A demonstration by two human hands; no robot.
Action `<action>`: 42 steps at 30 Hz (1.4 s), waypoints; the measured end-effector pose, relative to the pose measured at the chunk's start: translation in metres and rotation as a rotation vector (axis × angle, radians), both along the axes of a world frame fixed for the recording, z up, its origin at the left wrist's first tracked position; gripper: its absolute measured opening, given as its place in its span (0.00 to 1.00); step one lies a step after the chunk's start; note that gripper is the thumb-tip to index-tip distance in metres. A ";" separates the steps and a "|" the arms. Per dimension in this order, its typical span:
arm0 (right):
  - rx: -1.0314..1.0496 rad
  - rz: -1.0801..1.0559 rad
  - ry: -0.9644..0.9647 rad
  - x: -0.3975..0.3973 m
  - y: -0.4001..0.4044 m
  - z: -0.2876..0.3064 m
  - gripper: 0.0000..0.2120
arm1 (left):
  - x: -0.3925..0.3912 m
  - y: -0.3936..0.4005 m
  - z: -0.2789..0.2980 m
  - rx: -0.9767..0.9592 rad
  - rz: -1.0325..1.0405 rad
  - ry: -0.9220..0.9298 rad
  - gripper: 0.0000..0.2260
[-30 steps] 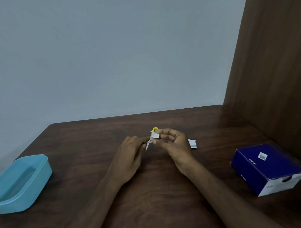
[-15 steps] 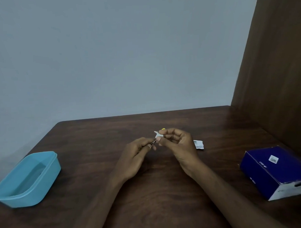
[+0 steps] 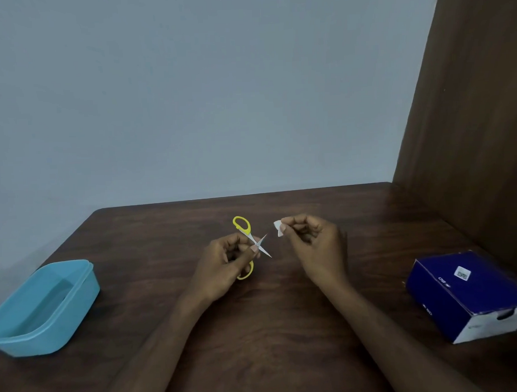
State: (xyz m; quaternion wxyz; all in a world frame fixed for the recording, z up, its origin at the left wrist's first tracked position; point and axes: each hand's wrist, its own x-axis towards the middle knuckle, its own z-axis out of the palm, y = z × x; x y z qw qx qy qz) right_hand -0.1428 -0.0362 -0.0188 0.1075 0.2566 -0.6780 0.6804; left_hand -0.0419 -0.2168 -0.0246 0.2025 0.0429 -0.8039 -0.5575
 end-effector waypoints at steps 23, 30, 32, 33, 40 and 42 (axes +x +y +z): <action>0.295 -0.067 0.179 0.009 -0.013 -0.014 0.05 | 0.004 -0.004 -0.001 0.009 -0.004 -0.054 0.10; 0.339 -0.101 0.515 0.014 -0.004 -0.002 0.04 | 0.002 -0.006 0.000 0.025 0.038 -0.033 0.11; 0.415 -0.039 0.577 0.018 -0.009 -0.007 0.05 | 0.002 -0.006 0.000 0.057 0.036 -0.026 0.10; 0.445 -0.028 0.584 0.017 -0.011 -0.009 0.05 | 0.001 -0.007 0.000 0.084 0.043 -0.017 0.09; 0.560 -0.168 0.375 0.002 0.002 -0.014 0.07 | -0.002 -0.008 -0.003 0.129 0.089 0.000 0.09; 0.460 -0.132 0.221 0.004 0.003 -0.010 0.07 | -0.002 -0.008 -0.002 0.142 0.091 0.006 0.08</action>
